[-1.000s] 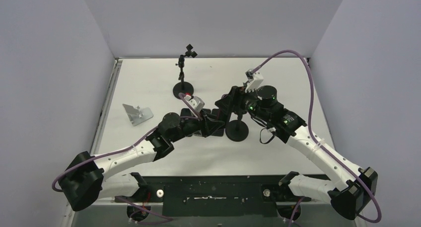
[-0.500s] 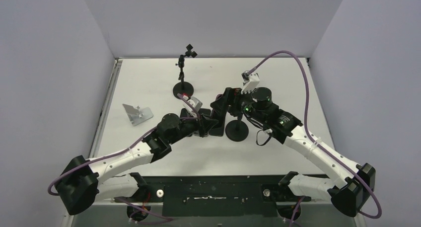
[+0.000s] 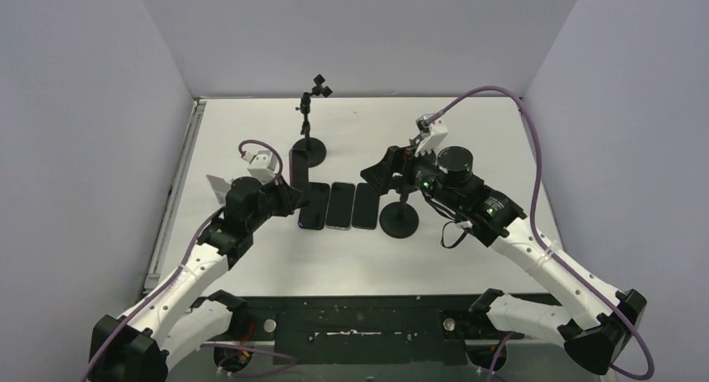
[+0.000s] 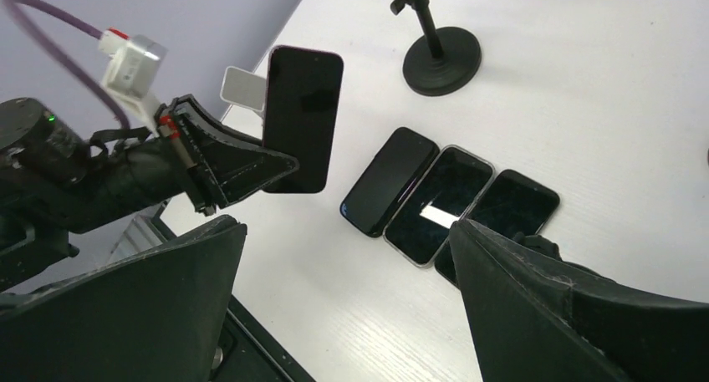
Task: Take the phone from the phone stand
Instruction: Remove the phone from the phone stand, then place the phone at the center of the board.
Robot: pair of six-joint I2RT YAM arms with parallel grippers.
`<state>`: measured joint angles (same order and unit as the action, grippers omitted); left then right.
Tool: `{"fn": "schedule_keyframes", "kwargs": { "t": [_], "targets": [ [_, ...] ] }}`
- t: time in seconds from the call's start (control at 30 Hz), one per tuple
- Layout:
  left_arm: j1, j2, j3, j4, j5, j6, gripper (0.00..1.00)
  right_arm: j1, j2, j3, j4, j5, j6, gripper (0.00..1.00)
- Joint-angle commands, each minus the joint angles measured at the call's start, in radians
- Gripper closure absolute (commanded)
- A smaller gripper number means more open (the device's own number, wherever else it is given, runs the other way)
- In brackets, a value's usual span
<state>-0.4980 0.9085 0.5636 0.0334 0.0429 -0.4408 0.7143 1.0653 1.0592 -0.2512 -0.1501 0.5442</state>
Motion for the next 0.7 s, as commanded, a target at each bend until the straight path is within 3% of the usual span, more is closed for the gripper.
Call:
{"fn": "schedule_keyframes", "kwargs": {
  "t": [0.0,0.13,0.27,0.67],
  "targets": [
    [0.077,0.038,0.108,-0.199,0.116,-0.045,1.0,-0.011,-0.062,0.02,-0.008,0.043,-0.064,0.0],
    [0.196,0.142,0.198,-0.403,0.15,-0.035,1.0,-0.011,-0.092,-0.007,-0.012,0.048,-0.071,0.0],
    [0.3,0.265,0.263,-0.506,0.196,0.022,1.0,-0.013,-0.112,-0.023,-0.023,0.049,-0.08,0.0],
    [0.31,0.495,0.284,-0.432,0.222,0.073,1.0,-0.016,-0.131,-0.032,-0.042,0.041,-0.098,0.0]
  ]
}}
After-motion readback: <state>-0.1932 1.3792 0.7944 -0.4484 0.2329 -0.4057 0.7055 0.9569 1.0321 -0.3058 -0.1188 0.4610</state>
